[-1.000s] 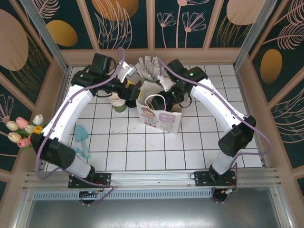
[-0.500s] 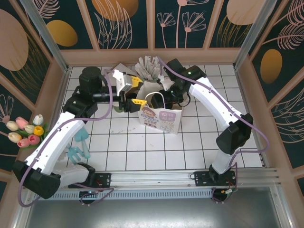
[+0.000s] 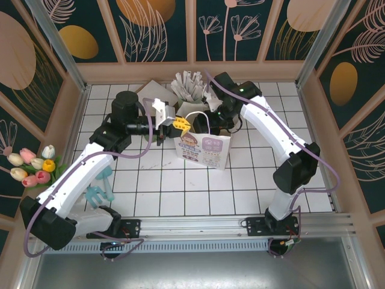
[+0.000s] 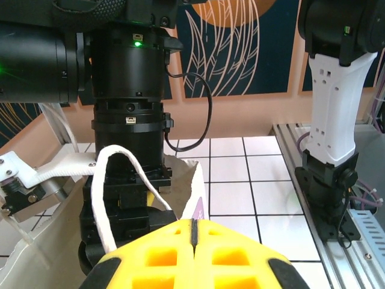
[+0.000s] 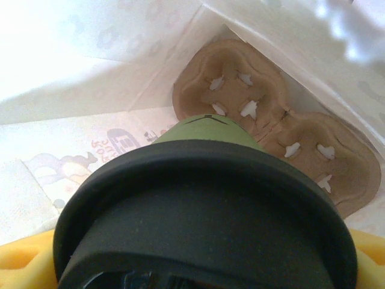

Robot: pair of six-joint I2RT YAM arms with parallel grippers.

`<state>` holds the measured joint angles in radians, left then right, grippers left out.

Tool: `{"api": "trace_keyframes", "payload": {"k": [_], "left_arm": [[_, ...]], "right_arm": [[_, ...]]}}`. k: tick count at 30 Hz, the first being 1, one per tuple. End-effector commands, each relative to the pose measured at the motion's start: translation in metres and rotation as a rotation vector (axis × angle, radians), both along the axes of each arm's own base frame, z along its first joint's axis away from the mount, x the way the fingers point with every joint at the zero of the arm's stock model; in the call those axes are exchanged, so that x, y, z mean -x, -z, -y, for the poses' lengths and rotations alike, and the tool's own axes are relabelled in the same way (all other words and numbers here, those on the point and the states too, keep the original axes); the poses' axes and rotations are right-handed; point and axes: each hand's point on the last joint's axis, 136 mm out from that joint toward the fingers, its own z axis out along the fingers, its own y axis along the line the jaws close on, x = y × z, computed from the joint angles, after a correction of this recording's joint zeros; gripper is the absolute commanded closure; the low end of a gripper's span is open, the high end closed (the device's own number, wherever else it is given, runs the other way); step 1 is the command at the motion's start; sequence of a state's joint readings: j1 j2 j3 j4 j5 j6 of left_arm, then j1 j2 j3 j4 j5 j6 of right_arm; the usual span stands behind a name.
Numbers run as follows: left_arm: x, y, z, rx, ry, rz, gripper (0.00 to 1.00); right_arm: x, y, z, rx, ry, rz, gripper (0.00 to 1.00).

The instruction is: Pack the takeout coffee

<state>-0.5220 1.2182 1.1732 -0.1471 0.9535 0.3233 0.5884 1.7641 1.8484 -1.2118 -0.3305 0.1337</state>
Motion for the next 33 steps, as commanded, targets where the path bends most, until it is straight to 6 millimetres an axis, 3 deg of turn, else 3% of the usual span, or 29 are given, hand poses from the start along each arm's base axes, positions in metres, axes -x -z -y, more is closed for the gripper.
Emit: {"api": "trace_keyframes", "payload": {"k": [1, 2, 3, 4, 5, 9, 12, 15, 17, 19, 21, 27, 30, 33], "left_arm": [[0.008, -0.009, -0.007, 0.006, -0.016, 0.074, 1.0], [0.005, -0.008, -0.008, 0.003, -0.032, 0.076, 1.0], [-0.001, -0.006, -0.008, -0.004, -0.067, 0.071, 0.93], [-0.012, -0.006, -0.01, -0.011, -0.127, 0.062, 0.55], [-0.022, -0.005, -0.012, -0.019, -0.185, 0.053, 0.36], [-0.043, -0.006, -0.019, -0.042, -0.308, 0.081, 0.15], [-0.054, -0.008, -0.011, -0.034, -0.305, 0.037, 0.11], [-0.057, -0.004, 0.004, -0.06, -0.215, -0.042, 0.17], [-0.042, -0.003, 0.011, -0.05, -0.102, -0.046, 0.28], [-0.013, -0.004, 0.012, -0.007, 0.042, -0.001, 0.61], [0.002, -0.005, 0.007, 0.021, 0.081, 0.055, 0.97], [0.018, 0.007, -0.007, -0.016, 0.085, 0.09, 1.0], [0.013, 0.015, -0.013, -0.048, 0.07, 0.082, 1.0], [0.0, 0.011, -0.016, -0.034, 0.009, 0.091, 1.0]], "right_arm": [[-0.001, 0.001, 0.006, 0.025, 0.022, -0.005, 0.46], [-0.001, 0.0, 0.005, 0.023, 0.02, -0.005, 0.46], [-0.001, -0.002, 0.005, 0.013, 0.018, 0.001, 0.46], [-0.001, -0.004, 0.004, 0.004, 0.016, 0.005, 0.46], [0.0, -0.005, 0.003, -0.001, 0.013, 0.007, 0.46], [0.002, -0.005, 0.004, 0.0, 0.008, 0.009, 0.46], [0.003, -0.006, 0.002, -0.006, 0.0, 0.014, 0.46], [0.001, -0.007, 0.001, -0.008, -0.004, 0.02, 0.46], [-0.001, -0.006, 0.002, -0.001, -0.001, 0.023, 0.46], [-0.005, -0.005, 0.004, 0.017, 0.008, 0.028, 0.46], [-0.007, -0.003, 0.006, 0.025, 0.02, 0.023, 0.46], [-0.003, 0.008, 0.019, 0.076, 0.044, -0.004, 0.46], [-0.001, 0.014, 0.024, 0.086, 0.052, -0.013, 0.47], [0.009, 0.013, 0.02, 0.095, -0.011, 0.005, 0.47]]}}
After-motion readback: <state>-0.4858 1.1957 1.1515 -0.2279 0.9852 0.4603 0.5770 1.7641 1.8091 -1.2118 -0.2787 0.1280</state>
